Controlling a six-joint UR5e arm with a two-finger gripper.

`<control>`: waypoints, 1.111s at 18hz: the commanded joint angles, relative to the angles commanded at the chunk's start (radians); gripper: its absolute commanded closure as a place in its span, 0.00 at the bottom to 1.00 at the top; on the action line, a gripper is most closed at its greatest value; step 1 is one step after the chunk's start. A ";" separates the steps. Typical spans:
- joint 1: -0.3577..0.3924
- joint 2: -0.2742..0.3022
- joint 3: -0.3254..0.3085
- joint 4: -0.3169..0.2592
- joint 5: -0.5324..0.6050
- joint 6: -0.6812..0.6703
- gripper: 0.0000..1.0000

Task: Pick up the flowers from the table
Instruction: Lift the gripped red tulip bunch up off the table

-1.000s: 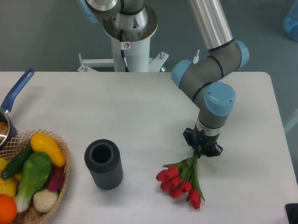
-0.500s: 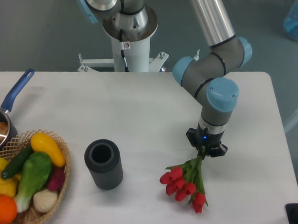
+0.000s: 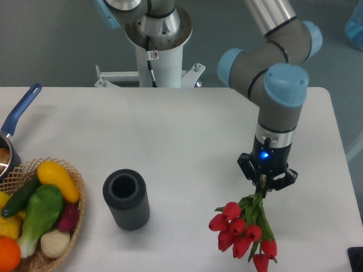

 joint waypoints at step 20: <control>0.018 0.109 0.022 -0.002 -0.152 -0.121 0.86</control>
